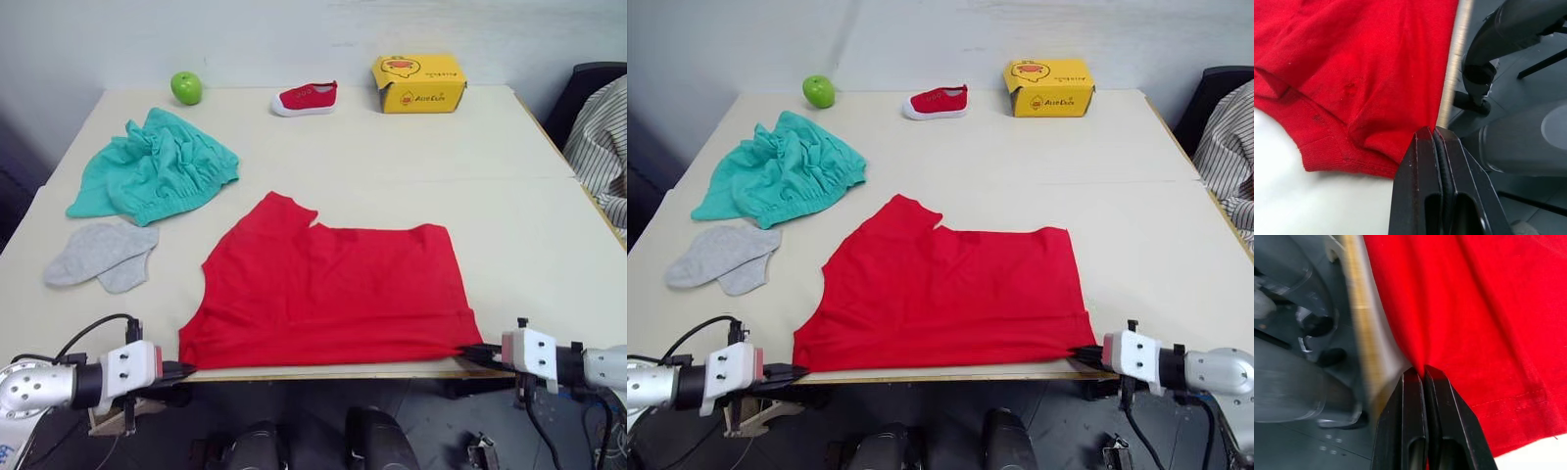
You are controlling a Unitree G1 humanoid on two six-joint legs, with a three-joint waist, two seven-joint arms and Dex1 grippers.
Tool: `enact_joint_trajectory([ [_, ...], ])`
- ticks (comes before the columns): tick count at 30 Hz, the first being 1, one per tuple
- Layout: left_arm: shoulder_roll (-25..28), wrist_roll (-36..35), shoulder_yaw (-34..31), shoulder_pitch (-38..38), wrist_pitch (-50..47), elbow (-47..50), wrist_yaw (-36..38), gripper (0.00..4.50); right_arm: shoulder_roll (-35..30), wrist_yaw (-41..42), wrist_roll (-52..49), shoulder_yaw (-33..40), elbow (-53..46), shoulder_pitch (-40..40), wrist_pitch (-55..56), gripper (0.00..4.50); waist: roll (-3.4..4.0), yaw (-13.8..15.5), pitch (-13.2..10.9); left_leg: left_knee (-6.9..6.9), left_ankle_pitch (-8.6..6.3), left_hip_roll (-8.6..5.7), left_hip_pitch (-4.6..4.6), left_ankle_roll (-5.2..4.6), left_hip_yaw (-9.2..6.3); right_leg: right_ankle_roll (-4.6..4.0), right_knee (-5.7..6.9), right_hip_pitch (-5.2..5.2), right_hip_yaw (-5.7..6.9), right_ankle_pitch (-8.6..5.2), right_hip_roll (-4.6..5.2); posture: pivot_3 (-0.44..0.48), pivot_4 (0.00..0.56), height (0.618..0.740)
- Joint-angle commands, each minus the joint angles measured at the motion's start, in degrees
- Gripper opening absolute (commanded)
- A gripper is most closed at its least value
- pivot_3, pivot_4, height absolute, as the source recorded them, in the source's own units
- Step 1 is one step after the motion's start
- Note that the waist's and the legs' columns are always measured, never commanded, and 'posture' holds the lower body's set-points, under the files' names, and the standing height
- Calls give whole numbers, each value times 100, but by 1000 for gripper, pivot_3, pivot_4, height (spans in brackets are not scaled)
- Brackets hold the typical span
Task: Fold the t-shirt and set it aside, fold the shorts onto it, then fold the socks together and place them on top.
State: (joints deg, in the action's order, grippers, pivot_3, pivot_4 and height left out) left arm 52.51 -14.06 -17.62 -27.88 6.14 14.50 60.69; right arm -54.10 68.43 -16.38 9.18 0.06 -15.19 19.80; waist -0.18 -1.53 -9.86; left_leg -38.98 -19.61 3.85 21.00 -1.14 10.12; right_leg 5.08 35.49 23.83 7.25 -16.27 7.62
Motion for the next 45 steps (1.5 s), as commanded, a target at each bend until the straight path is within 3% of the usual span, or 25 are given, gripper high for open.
enact_joint_trajectory([
  [1,-93,169,-117,-211,86,102,-106,12,-69,2,-26,193,-153,-183,-39,0,-5,0,-3,0,-6,1,0,11,0,0,0,0,0,0,-1,0,150,740],
  [9,-315,304,-167,-211,94,137,-403,12,44,-340,318,143,-47,-105,99,0,-14,-4,-7,-1,5,6,5,-6,-4,-6,0,4,5,-3,-4,0,150,740],
  [12,-340,210,-256,-160,92,83,-384,12,20,-117,-54,114,-189,-118,-185,0,-16,-2,-8,-2,5,6,5,-8,-4,-5,0,4,5,-3,-3,0,150,740],
  [13,-330,167,-311,-149,72,67,-370,198,3,-51,-212,124,-277,-146,-389,0,-18,-2,-9,-2,5,7,4,-7,-4,-5,0,4,5,-3,-1,0,150,740],
  [16,-275,-9,-462,-185,-4,56,-235,873,-55,144,-432,144,-439,-242,-678,611,-20,14,-11,-2,5,12,6,-8,-7,-10,2,6,5,-5,5,0,150,740],
  [22,-119,-312,-1166,-374,-197,-104,117,2605,-282,555,-731,680,-613,-742,-1035,2613,-22,145,-16,-2,7,21,11,4,-15,-25,7,11,16,-12,3,0,150,740],
  [27,265,-892,-1888,-658,-694,-352,1062,4239,-614,929,-795,1166,-204,-924,-1389,4454,-26,140,-18,-4,1,24,13,24,-17,-75,4,12,24,-40,-3,0,150,740],
  [28,345,-984,-1950,-608,-858,-402,1150,4446,-659,860,-805,1208,-15,-734,-1572,4500,-27,135,-18,-4,-1,24,15,21,-15,-75,3,14,23,-40,-4,0,150,740],
  [30,425,-1214,-1966,-139,-1204,-629,1025,4446,-610,696,-844,1227,430,-85,-1597,4500,-30,107,-22,-4,-2,21,14,9,-8,-75,3,16,18,-40,-9,0,150,740],
  [34,518,-1694,-1480,1542,-2382,-1116,457,4446,-551,697,-1026,887,1219,1505,-2344,4500,-29,63,-34,-8,17,16,24,-6,-2,-75,17,32,11,-36,-8,0,150,740],
  [38,374,-1012,-457,3343,-2382,-2039,-108,4446,-239,623,-793,375,2069,3087,-2728,4500,-21,72,-35,0,52,11,32,51,-6,-37,47,50,13,-13,-11,0,150,740],
  [42,-240,-790,490,5308,-3066,-2807,-611,4446,210,253,-106,-244,3705,4993,-2847,4500,-26,32,-43,-12,73,-15,51,57,14,-33,59,69,9,-11,-27,0,150,740],
  [45,-630,-750,994,6065,-3766,-3186,-633,4446,517,132,472,-716,4898,6019,-2808,4500,-27,-13,-43,-15,84,-26,62,50,22,-9,76,70,-2,3,-26,0,150,740],
])
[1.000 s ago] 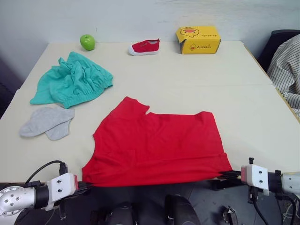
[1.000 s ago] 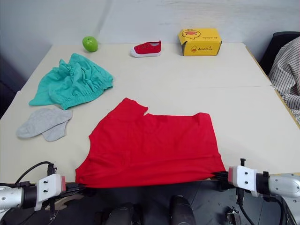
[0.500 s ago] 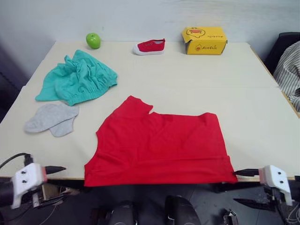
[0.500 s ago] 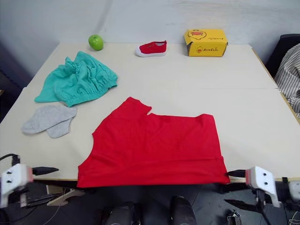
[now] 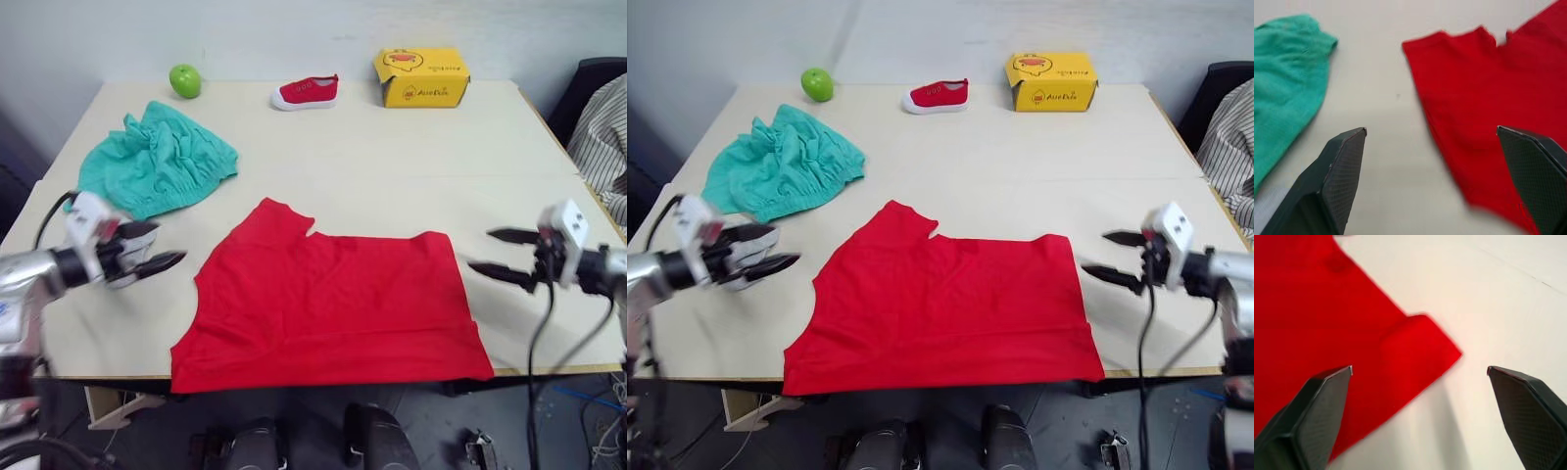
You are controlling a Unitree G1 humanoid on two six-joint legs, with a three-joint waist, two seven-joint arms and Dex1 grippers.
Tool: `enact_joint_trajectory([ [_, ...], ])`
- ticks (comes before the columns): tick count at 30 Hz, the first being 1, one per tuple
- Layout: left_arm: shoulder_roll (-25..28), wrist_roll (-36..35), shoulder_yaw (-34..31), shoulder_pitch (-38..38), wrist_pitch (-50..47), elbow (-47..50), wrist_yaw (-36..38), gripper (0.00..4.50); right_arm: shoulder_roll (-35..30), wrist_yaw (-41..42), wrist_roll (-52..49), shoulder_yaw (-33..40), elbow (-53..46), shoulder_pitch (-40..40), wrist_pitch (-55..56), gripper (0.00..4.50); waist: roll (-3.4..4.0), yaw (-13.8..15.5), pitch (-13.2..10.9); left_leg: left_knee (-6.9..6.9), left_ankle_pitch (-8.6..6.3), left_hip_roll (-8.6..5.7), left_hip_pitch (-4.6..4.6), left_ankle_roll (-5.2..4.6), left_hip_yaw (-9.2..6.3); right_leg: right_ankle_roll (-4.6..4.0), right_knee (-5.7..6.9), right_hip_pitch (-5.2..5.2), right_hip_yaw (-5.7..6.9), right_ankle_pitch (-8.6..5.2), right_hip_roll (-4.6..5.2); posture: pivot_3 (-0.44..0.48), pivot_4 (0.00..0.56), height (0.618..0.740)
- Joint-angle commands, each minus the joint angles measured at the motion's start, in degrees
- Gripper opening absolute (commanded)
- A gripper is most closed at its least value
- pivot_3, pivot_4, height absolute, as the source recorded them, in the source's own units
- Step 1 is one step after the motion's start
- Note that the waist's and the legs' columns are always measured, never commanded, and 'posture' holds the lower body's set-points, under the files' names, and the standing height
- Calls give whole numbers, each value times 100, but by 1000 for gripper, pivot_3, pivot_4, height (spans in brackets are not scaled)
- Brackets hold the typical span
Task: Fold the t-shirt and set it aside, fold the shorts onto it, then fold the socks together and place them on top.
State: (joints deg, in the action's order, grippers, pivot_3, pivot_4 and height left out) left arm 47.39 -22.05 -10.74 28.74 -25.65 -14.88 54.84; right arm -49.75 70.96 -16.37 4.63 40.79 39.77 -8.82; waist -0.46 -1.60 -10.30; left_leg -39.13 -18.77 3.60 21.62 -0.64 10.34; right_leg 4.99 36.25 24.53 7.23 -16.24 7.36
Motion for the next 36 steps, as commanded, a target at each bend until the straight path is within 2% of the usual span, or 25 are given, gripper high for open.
enact_joint_trajectory([
  [1,-182,40,456,577,-865,-363,20,4446,184,-68,594,-354,1156,786,154,4500,0,-15,0,2,1,0,2,-1,2,3,-7,0,-1,2,-2,0,150,740],
  [5,-412,275,754,1063,-1034,-877,-138,4446,551,-253,783,-353,2148,1545,124,4500,-3,-98,-2,14,0,9,4,0,55,5,-21,4,-7,2,-17,0,150,740],
  [8,-616,444,912,1312,-987,-1107,-241,4446,822,-298,1205,-622,2677,1881,318,4500,-4,-150,-2,11,2,11,4,3,55,6,-18,5,-13,2,-20,0,150,740],
  [19,-377,501,734,1007,-1042,-817,-163,4446,1426,-845,1596,-519,3380,2306,454,4500,-4,-218,-2,5,3,17,-17,6,62,12,-2,4,-55,6,-26,0,150,740],
  [24,-343,516,709,919,-1029,-720,-207,4500,1519,-527,1675,-517,3410,2320,367,2885,-5,-246,-2,5,3,18,-27,6,58,12,13,5,-70,6,-28,0,150,740],
  [32,-509,566,740,1144,-878,-1040,-264,4500,1435,-32,1773,-491,3333,2234,408,17,-5,-249,-2,5,3,17,-27,7,59,12,13,6,-73,6,-29,0,150,740],
  [36,-668,684,787,1438,-641,-1520,-315,4500,1382,-53,1708,-357,3255,2158,681,17,-5,-247,-2,5,3,15,-27,7,63,12,14,6,-75,6,-29,0,150,740],
])
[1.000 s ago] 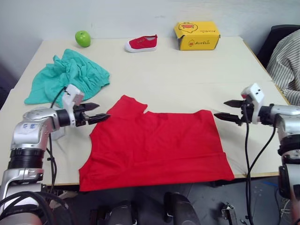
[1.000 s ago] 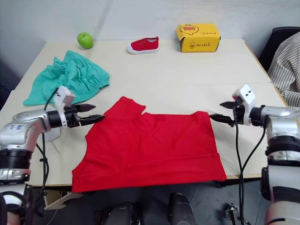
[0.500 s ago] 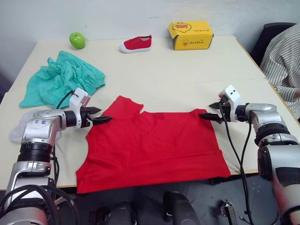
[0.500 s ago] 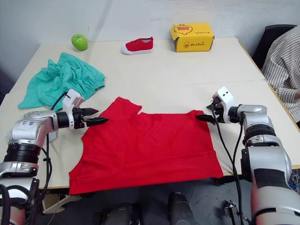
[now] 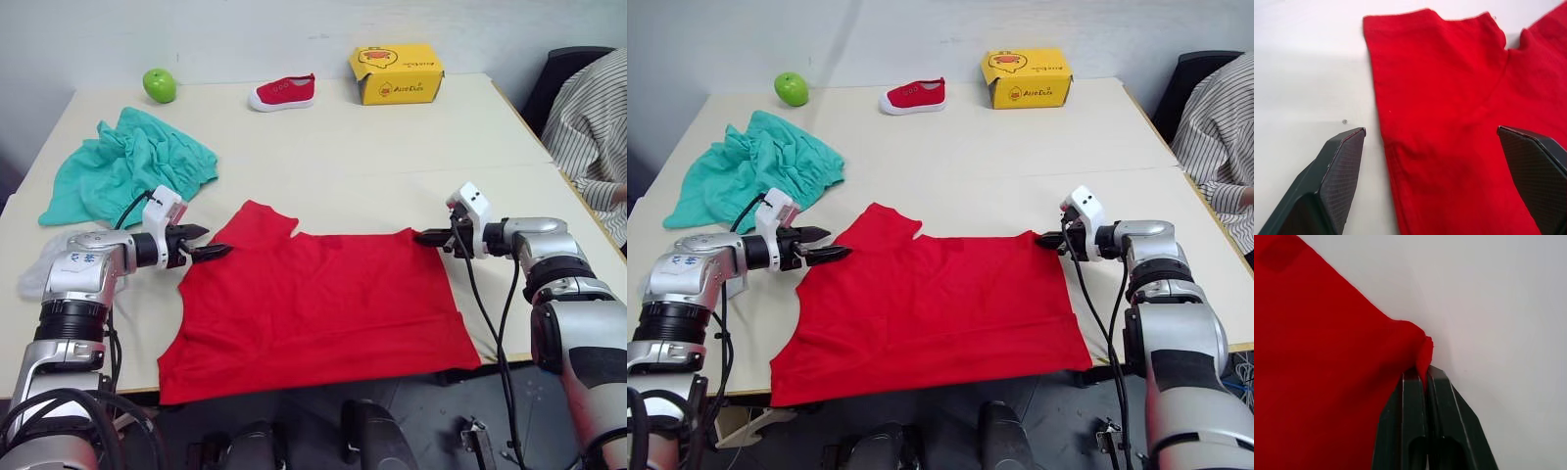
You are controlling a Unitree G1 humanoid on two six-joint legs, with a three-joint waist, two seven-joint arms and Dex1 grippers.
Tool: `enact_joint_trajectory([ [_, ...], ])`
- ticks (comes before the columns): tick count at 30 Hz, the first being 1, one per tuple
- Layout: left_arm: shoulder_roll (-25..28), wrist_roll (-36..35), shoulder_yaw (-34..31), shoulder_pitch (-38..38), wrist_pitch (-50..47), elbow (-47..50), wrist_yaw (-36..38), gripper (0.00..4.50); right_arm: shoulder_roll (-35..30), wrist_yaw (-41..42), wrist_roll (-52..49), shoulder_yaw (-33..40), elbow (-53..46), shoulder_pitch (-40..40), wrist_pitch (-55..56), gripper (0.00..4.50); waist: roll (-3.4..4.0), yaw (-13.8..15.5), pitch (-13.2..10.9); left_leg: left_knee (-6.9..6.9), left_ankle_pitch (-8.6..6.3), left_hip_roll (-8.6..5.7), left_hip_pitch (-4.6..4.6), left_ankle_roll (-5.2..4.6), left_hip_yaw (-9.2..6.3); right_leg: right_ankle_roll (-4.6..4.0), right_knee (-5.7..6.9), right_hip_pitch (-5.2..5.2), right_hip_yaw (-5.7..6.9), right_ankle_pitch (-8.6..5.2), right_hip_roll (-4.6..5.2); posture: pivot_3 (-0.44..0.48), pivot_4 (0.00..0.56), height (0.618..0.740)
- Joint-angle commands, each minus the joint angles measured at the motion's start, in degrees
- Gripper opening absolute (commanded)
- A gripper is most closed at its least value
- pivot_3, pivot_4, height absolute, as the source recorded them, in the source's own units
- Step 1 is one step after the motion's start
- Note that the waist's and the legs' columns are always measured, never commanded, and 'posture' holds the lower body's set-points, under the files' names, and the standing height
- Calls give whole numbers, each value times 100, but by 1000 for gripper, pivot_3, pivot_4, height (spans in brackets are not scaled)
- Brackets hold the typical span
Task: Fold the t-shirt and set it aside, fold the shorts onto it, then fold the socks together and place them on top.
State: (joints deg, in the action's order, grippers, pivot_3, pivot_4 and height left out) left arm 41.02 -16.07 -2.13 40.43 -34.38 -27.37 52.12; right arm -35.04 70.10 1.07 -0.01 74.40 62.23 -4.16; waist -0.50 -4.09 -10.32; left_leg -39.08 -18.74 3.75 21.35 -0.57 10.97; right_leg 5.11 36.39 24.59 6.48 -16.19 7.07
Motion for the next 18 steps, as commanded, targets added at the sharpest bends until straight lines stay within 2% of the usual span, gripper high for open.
enact_joint_trajectory([
  [1,-79,124,-67,377,307,-451,-51,4500,-104,23,-52,138,-129,-116,301,17,0,4,0,0,0,0,0,0,4,0,-1,0,1,0,0,0,150,740],
  [9,-587,818,289,1805,769,-2855,-330,4500,-193,331,-87,140,-343,-419,548,17,-1,50,0,-1,0,-2,0,0,34,1,-1,0,1,0,-3,0,150,740],
  [15,-1050,1201,387,2212,1203,-3832,-405,4500,-181,431,-136,156,-491,-552,565,17,-1,88,0,-1,0,-2,-7,0,37,1,2,-2,-2,0,-5,0,150,740],
  [18,-1212,1285,407,2280,1199,-3959,-211,3889,-183,487,-182,179,-589,-625,545,0,-1,102,0,-5,0,-2,-9,0,37,1,6,-3,-4,0,-4,0,150,740],
])
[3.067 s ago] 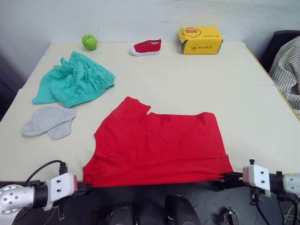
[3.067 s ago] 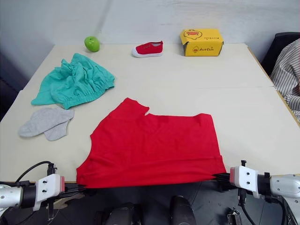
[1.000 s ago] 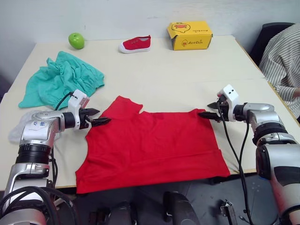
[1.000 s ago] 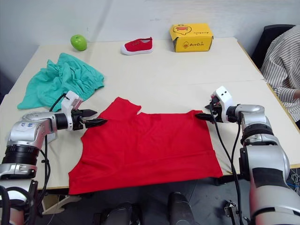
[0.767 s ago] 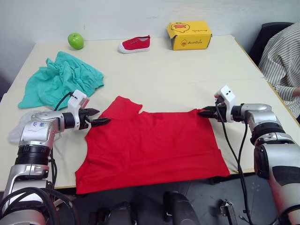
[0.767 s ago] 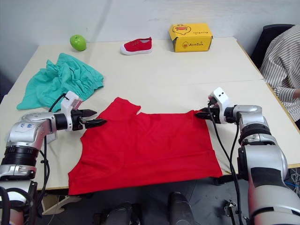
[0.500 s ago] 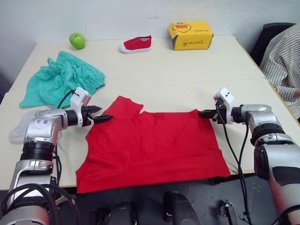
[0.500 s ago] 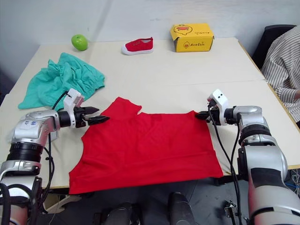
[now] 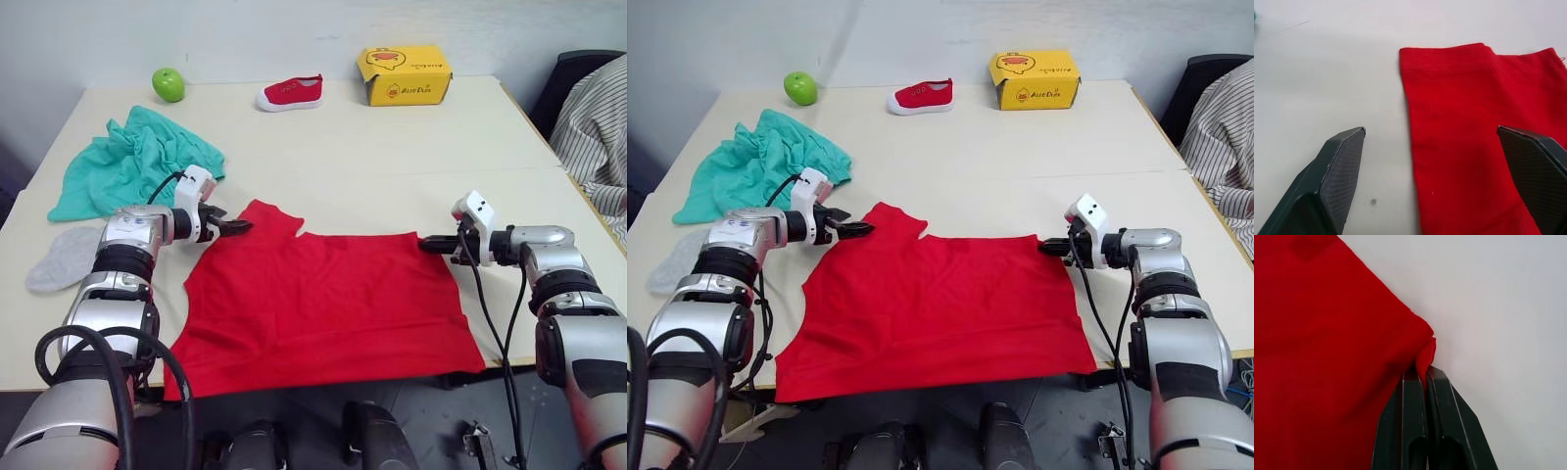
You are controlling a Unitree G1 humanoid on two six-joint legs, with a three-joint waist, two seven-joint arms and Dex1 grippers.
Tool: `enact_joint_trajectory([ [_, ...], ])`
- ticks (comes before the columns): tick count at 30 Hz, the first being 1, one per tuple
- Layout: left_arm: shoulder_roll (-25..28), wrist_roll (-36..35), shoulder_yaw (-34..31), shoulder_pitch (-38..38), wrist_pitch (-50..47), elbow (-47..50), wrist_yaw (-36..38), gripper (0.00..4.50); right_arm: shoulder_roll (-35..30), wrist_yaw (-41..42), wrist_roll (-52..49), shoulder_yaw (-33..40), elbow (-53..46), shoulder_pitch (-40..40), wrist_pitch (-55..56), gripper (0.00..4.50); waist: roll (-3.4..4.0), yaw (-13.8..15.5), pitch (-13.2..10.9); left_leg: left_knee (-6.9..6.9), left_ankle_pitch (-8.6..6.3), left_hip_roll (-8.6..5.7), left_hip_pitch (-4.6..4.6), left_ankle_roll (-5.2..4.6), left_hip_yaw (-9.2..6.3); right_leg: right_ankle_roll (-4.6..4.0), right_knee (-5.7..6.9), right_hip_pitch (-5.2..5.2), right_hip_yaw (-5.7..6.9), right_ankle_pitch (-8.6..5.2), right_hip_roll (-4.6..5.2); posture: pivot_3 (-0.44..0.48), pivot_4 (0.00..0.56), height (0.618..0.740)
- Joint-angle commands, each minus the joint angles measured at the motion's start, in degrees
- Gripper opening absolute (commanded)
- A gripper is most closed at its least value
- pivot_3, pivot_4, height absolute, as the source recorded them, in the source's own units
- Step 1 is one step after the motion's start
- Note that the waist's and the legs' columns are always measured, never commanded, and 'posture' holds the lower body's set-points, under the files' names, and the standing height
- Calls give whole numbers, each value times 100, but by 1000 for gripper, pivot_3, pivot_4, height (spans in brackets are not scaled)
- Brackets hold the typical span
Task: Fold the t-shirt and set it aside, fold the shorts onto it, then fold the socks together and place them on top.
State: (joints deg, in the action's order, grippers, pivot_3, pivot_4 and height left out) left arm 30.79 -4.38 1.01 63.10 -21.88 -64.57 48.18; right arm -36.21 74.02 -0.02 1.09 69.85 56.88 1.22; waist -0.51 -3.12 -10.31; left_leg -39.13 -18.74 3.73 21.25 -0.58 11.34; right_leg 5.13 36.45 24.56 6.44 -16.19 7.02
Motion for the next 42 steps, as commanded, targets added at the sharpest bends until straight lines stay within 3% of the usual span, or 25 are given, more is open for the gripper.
enact_joint_trajectory([
  [1,-204,129,99,15,-89,-229,280,3656,-68,103,-87,74,-152,-105,0,0,0,5,0,-1,0,-1,0,0,0,0,0,0,0,0,0,0,150,740],
  [12,-98,11,-244,-247,365,12,396,58,-84,-23,-205,226,-208,-214,34,0,0,-11,0,0,0,0,2,0,0,0,-1,2,-1,0,1,0,150,740],
  [22,168,-290,-671,-247,521,326,824,25,-186,197,-544,507,-329,-19,-225,0,-2,-33,-1,1,0,0,9,0,1,0,-1,10,-1,0,0,0,150,740],
  [29,291,-476,-808,-419,358,1103,939,25,-429,384,-857,792,-570,96,-594,0,-1,-31,-1,1,0,1,12,0,1,0,-1,15,-5,0,0,0,150,740],
  [42,851,-1124,-959,-1937,-1026,3790,1212,25,-903,720,-1469,1006,-2074,-1003,-1495,0,-1,-12,-1,1,0,4,13,0,2,0,2,21,-13,0,-1,0,150,740],
])
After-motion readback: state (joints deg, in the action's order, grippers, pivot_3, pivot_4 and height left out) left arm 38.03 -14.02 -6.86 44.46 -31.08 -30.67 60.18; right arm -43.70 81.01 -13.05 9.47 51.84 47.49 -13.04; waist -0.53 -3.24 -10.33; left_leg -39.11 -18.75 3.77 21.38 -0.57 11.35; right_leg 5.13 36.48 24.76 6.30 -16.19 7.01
